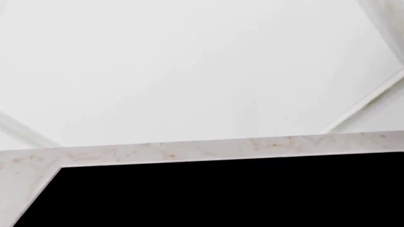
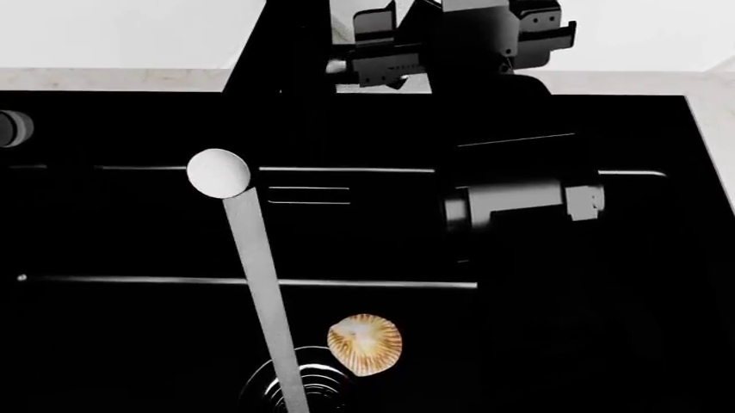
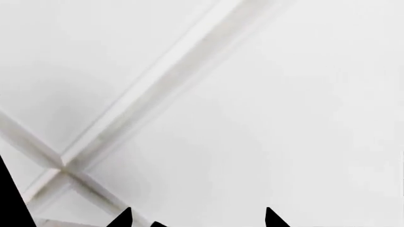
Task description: Turn on the sink faucet.
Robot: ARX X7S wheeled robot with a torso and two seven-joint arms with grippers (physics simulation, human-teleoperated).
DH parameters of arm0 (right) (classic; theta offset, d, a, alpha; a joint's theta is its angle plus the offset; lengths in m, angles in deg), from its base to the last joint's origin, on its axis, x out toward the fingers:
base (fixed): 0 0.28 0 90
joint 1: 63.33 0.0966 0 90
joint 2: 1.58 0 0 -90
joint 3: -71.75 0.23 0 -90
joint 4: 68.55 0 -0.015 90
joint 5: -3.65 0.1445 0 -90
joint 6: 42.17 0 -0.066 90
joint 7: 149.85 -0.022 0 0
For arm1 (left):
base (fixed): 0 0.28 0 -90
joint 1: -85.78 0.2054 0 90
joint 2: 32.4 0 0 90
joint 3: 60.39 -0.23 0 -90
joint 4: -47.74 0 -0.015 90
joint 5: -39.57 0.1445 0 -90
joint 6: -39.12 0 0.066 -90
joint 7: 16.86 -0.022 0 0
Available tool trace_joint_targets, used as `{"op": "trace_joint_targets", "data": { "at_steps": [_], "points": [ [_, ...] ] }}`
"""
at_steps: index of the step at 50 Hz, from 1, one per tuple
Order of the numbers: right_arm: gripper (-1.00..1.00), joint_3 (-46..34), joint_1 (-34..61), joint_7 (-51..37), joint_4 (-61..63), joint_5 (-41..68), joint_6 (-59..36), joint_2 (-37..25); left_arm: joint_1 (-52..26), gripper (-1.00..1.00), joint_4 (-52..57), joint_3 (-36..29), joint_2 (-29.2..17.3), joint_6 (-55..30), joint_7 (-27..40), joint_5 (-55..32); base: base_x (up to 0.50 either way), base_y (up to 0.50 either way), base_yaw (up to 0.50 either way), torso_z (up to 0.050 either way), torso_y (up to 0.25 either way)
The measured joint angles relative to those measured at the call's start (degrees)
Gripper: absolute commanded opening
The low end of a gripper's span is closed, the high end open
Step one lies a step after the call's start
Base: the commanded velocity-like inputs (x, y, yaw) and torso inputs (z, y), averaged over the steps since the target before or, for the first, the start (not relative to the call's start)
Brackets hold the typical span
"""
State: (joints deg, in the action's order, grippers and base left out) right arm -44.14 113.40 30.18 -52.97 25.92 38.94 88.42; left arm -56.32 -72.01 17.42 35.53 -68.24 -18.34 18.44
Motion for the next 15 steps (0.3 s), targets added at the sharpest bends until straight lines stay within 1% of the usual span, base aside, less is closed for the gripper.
{"op": "trace_joint_targets", "data": {
  "at_steps": [15],
  "points": [
    [1.00,7.2,-0.9,1.2,0.8,-3.6,-0.4,0.0,0.0,1.00,0.2,-0.2,0.1,-0.1,0.1,-0.1,0.00,0.00,0.00,0.000,0.000]
  ]
}}
